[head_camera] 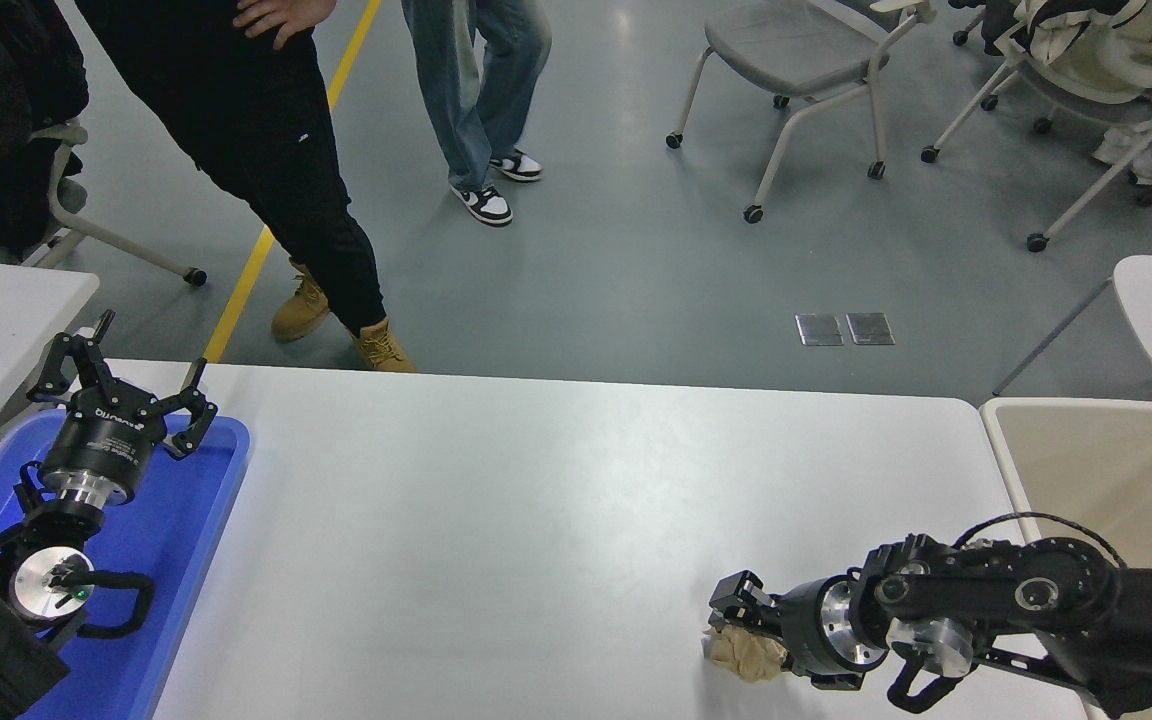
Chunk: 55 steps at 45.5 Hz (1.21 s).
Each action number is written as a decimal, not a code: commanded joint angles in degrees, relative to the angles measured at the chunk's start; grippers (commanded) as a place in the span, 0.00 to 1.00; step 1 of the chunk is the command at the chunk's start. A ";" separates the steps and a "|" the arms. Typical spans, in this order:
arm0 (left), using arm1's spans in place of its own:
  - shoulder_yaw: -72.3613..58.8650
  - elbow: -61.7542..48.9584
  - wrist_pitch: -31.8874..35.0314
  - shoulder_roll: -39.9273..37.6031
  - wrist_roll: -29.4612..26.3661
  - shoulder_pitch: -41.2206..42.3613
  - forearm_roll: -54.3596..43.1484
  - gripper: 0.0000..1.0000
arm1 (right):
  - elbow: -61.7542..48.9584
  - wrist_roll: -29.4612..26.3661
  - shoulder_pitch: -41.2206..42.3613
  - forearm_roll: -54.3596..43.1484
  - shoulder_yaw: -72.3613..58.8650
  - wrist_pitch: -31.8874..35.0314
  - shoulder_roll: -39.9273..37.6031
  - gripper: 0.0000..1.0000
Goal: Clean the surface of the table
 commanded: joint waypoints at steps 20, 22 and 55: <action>0.00 0.00 0.00 0.00 0.00 -0.05 0.00 1.00 | 5.72 -1.81 3.12 1.20 -0.12 1.62 -6.70 0.00; 0.00 0.09 0.00 0.00 0.00 0.04 0.00 1.00 | 7.30 -1.81 3.91 1.20 -0.12 1.80 -8.73 0.00; 0.00 0.00 0.00 0.00 0.00 -0.05 0.00 1.00 | 20.40 -6.38 31.07 0.50 -4.69 28.51 -45.03 0.00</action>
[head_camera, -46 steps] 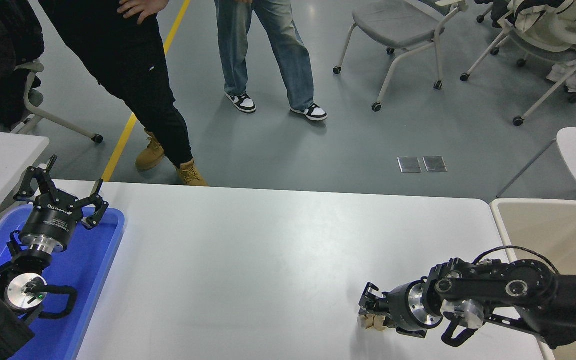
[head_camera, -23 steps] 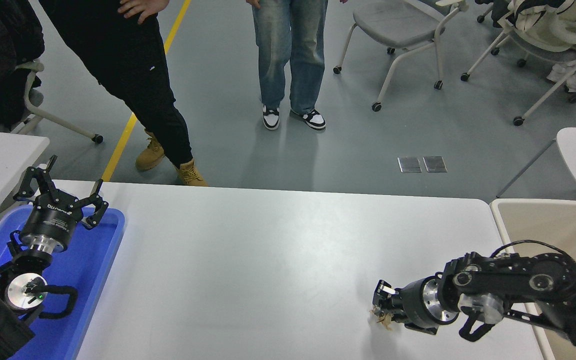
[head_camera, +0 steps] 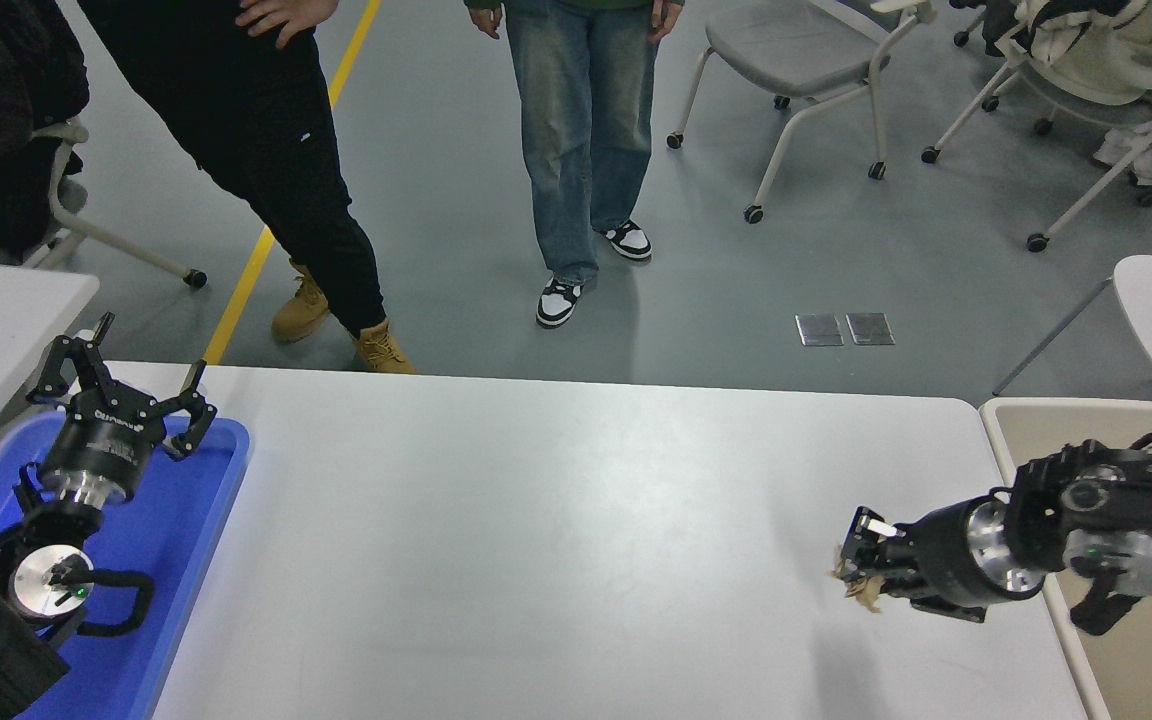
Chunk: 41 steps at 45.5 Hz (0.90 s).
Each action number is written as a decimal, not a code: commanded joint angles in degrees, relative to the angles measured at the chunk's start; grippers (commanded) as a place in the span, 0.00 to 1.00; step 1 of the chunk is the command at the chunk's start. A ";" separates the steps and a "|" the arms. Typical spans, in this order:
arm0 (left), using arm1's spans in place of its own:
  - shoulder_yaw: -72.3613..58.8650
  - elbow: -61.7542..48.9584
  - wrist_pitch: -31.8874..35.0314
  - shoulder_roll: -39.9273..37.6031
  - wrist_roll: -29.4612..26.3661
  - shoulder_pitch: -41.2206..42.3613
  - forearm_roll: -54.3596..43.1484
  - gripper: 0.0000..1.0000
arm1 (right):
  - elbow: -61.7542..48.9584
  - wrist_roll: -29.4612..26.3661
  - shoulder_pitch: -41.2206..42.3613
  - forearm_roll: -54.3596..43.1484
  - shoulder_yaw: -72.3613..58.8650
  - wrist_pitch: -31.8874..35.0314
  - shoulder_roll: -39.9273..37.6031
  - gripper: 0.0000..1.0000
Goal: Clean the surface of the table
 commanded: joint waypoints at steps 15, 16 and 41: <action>0.00 0.00 0.00 0.00 0.00 0.04 0.00 1.00 | 1.76 -3.10 17.14 -3.31 0.25 20.07 -17.16 0.00; 0.00 0.00 0.00 0.00 0.00 0.04 0.00 1.00 | 1.76 -3.18 17.14 -3.49 0.25 20.07 -17.16 0.00; 0.00 0.00 0.00 0.00 0.00 0.04 0.00 1.00 | -13.69 -3.10 13.01 -7.71 0.16 19.37 -14.53 0.00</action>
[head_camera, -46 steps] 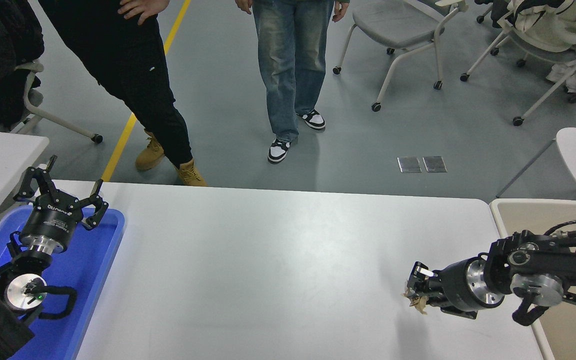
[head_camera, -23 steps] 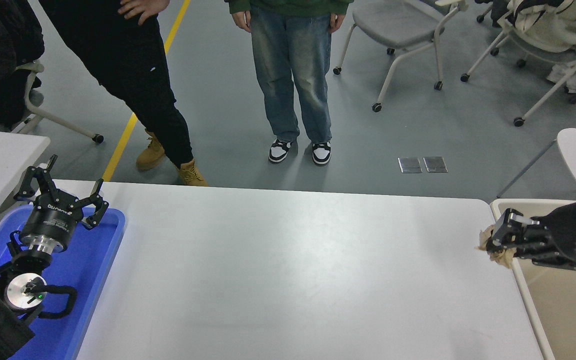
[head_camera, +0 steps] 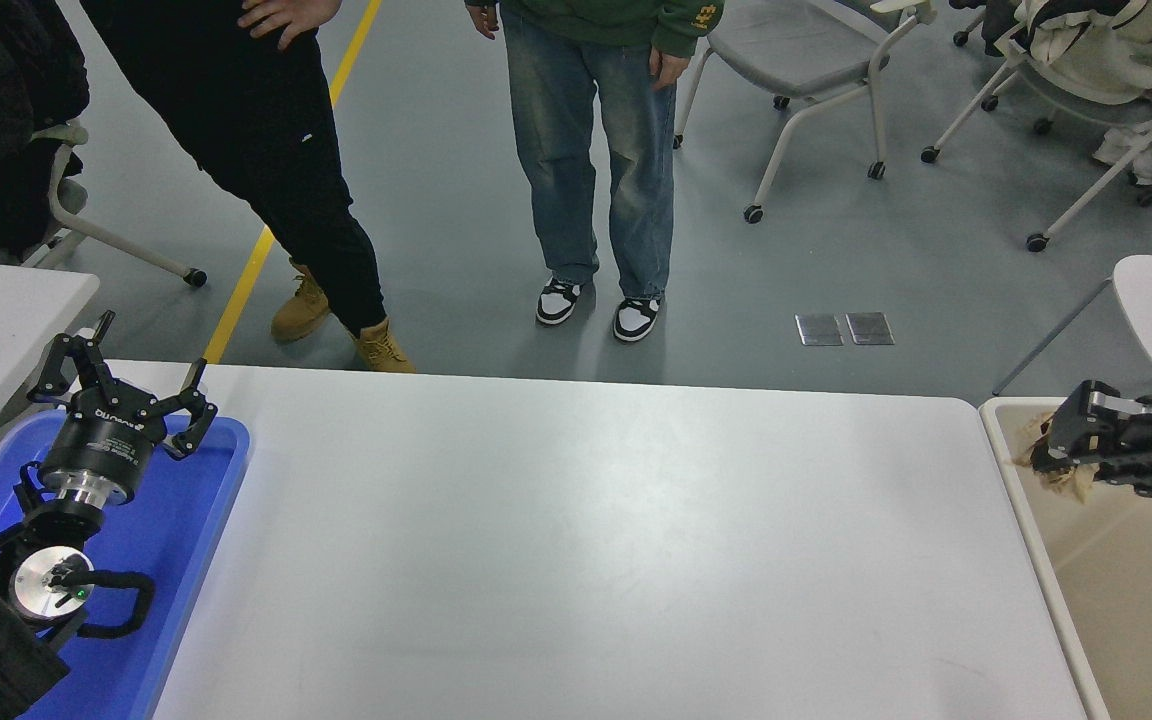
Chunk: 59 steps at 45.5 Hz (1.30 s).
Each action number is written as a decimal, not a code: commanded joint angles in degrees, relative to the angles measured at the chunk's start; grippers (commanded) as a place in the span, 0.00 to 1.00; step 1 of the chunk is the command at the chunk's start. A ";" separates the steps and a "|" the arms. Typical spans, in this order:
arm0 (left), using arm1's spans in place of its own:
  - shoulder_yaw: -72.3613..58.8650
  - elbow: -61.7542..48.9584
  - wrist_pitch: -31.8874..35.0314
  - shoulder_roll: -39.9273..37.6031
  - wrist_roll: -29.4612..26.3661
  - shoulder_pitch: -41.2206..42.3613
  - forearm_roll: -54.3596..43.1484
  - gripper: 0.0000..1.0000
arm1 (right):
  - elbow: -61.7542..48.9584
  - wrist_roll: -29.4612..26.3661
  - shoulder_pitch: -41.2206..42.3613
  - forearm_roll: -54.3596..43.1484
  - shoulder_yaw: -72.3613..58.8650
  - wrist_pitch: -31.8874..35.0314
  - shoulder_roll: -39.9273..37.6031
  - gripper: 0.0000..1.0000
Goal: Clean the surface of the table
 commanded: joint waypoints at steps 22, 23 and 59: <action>0.00 -0.01 0.00 0.00 0.00 0.02 0.00 1.00 | -30.08 5.01 -21.60 -1.27 5.69 -16.55 12.71 0.00; 0.00 -0.01 0.00 0.00 0.00 0.02 0.00 1.00 | -30.78 5.19 -23.01 -1.27 6.39 -17.34 13.50 0.00; 0.00 -0.01 0.00 0.00 0.00 0.02 0.00 1.00 | -76.22 14.07 -51.93 -1.01 16.24 -35.89 49.45 0.00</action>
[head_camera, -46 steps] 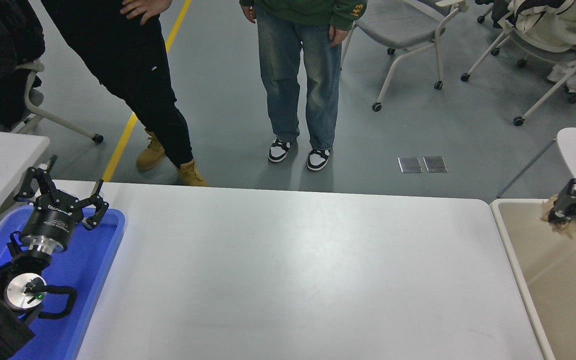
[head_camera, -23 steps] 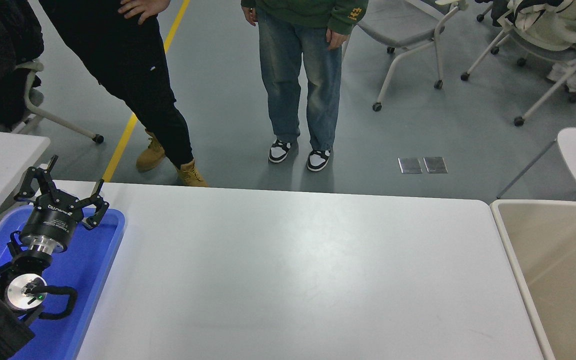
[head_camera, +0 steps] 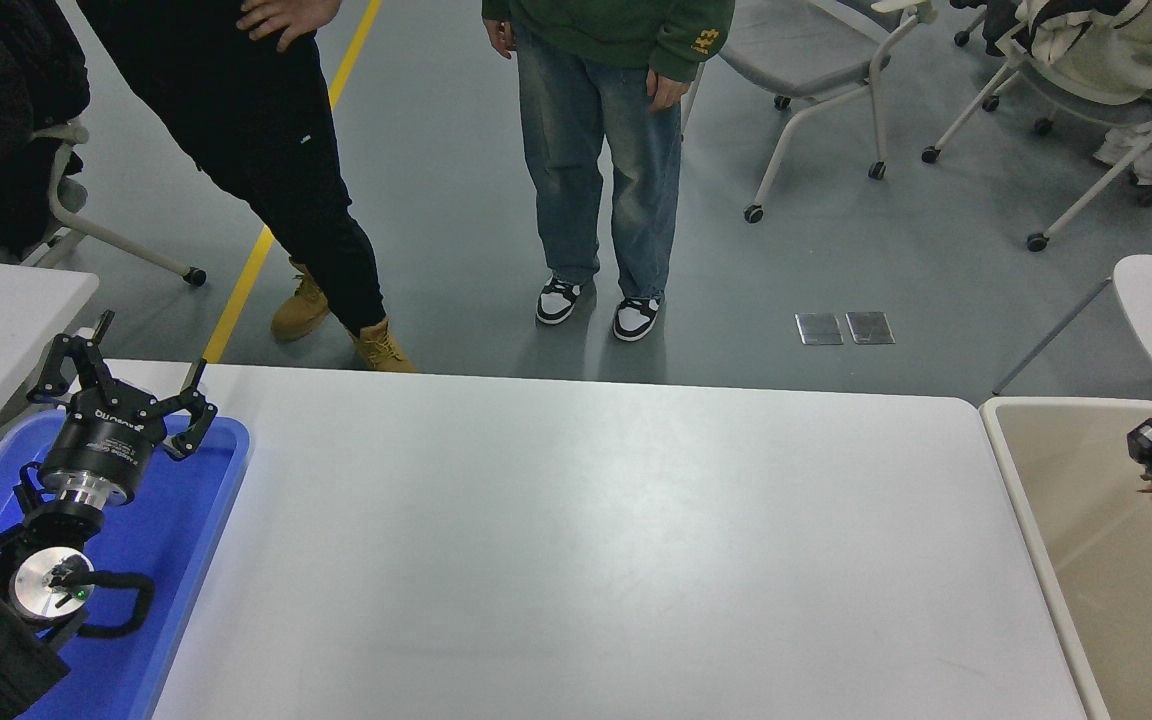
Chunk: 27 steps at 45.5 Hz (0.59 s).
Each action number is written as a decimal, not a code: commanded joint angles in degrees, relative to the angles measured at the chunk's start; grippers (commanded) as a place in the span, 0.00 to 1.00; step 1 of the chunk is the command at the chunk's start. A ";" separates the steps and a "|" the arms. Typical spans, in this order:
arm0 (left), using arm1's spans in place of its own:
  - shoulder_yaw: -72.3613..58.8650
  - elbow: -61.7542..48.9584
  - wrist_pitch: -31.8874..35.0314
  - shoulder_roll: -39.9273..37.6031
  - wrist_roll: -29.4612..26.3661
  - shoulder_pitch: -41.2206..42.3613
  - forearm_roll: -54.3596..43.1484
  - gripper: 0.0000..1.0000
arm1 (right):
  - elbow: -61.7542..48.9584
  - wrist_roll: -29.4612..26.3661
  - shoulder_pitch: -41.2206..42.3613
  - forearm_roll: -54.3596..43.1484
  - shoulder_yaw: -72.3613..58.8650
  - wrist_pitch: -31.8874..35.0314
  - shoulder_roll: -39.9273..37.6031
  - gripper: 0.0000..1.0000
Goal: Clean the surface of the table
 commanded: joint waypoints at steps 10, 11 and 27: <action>0.00 0.00 0.00 0.00 0.00 0.00 0.00 1.00 | -14.21 1.00 -7.25 1.07 1.59 -8.23 13.76 0.00; 0.00 0.00 0.00 0.00 0.00 0.00 0.00 1.00 | -14.21 1.00 -7.25 1.51 1.59 -8.40 13.85 0.00; 0.00 0.00 0.00 0.00 0.00 0.00 0.00 1.00 | -14.21 0.47 -6.72 6.95 2.12 -9.72 13.85 1.00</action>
